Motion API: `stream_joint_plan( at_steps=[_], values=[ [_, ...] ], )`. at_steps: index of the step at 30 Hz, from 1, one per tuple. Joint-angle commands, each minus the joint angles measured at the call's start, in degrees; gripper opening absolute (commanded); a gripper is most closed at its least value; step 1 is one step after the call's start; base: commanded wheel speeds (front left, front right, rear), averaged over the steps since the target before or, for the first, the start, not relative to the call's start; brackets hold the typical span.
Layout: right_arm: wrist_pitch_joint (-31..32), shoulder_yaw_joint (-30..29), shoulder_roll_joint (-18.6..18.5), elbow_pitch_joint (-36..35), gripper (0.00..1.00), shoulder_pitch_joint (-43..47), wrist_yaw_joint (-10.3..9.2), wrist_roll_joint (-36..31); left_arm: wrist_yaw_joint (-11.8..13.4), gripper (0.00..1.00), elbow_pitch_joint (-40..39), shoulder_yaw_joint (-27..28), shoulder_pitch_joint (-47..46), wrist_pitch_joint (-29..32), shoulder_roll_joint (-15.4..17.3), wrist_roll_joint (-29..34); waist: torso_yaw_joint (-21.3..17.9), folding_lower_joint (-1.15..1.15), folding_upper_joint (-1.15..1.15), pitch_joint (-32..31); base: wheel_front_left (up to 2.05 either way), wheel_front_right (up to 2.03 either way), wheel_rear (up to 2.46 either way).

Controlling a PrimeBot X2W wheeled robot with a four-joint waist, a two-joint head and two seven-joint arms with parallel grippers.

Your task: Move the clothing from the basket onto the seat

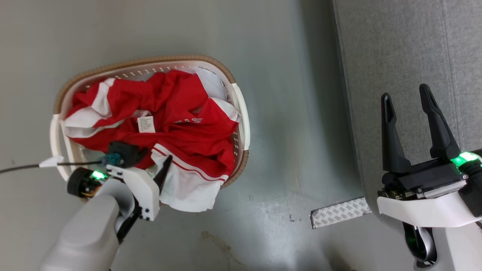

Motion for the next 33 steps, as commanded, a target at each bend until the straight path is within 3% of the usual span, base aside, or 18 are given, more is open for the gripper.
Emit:
stream_joint_plan(
  at_steps=[1,6,8,9,15,20,26,33],
  values=[
    [-0.2,-0.1,-0.1,-0.1,1.0,-0.5,-0.12,0.4,0.1,1.0,0.5,-0.3,-0.7,0.4,0.6,-1.0,-0.4,-0.02,0.0,0.8,0.0,0.0,0.0],
    [-0.2,-0.2,-0.1,-0.4,1.0,-1.1,-0.12,0.4,0.1,1.0,1.3,-3.4,-2.1,0.8,0.7,-3.2,-0.9,-0.02,0.0,2.6,0.0,0.0,0.0],
    [-0.2,-0.2,-0.1,-0.3,1.0,-1.2,-0.12,0.3,0.1,0.04,0.5,-5.7,-2.2,0.8,0.6,-4.8,-1.0,-0.02,0.0,2.8,0.0,0.0,0.0],
    [-0.2,-0.3,-0.1,-0.2,1.0,-1.1,-0.12,0.3,0.1,0.0,0.2,-6.6,-2.5,0.4,0.9,-5.2,-1.0,-0.02,0.0,2.8,0.0,0.0,0.0],
    [-0.2,-1.3,-0.1,1.1,1.0,-0.4,-0.12,-0.1,0.1,0.0,-0.6,-10.1,-2.5,-4.0,0.4,-9.1,0.0,-0.02,0.0,-0.3,0.0,0.0,0.0],
    [-0.2,-2.1,-0.1,2.6,1.0,1.2,-0.12,-0.6,0.1,0.0,-3.2,-10.9,-0.3,-7.4,0.0,-12.9,2.1,-0.02,0.0,-6.9,0.0,0.0,0.0],
    [-0.2,-2.9,-0.1,4.8,1.0,4.8,-0.12,-1.4,0.1,0.0,-9.5,-9.0,4.6,-8.1,-0.3,-16.3,5.6,-0.02,0.0,-18.2,0.0,0.0,0.0],
    [-0.2,-3.4,-0.2,7.0,1.0,10.3,-0.12,-2.7,0.9,0.0,-18.1,-3.9,12.2,-8.1,-0.7,-13.7,9.2,-0.02,0.0,-30.9,0.0,0.0,0.0]
  ],
)
